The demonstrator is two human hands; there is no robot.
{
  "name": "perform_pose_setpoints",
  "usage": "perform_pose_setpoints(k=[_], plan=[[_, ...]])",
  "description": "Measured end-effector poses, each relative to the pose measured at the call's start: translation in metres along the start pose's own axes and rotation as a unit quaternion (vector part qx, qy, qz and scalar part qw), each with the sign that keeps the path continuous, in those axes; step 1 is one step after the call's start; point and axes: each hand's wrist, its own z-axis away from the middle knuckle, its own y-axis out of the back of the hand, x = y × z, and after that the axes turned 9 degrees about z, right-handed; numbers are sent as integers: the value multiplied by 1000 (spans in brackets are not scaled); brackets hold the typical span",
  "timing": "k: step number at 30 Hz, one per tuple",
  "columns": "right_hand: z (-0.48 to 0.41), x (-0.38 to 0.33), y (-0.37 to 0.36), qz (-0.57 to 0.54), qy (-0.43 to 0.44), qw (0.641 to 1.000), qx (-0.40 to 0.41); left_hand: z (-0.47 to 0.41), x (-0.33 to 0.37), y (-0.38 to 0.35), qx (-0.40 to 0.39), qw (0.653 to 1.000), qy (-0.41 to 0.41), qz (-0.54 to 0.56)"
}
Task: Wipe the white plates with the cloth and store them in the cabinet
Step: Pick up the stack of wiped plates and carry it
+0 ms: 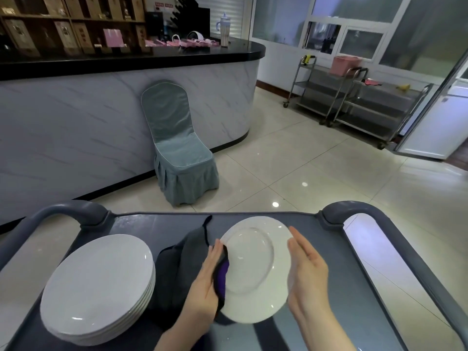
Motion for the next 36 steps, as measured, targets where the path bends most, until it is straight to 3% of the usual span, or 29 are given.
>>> perform_pose_setpoints(k=[3,4,5,9,13,18,22,24,27,33,36], plan=[[-5,-1,1,-27,-15,999,13,0,-14,-17,-87,994,17,-71],[-6,1,0,-31,-16,999,19,1,-14,-24,-70,991,27,-108],[-5,4,-2,-31,-14,999,24,3,-15,-30,-44,984,-48,-164],[10,17,-15,17,9,1000,8,16,24,-36,-51,980,-161,-101],[20,14,-17,4,-3,1000,-25,-21,28,-13,-34,992,-85,-81],[10,-2,-11,-9,19,1000,-7,3,2,-8,-78,990,-35,-113],[12,16,-10,18,15,1000,6,11,26,-28,-144,984,-77,-76],[14,18,-11,10,3,1000,-3,-2,31,-21,-120,982,-89,-120],[10,8,-12,-3,3,1000,-4,-12,15,-7,-69,987,-24,-143],[6,19,-14,21,18,1000,14,10,18,-27,-127,984,-67,-103],[13,26,-16,21,4,1000,-11,-10,24,-20,-106,985,-54,-128]])
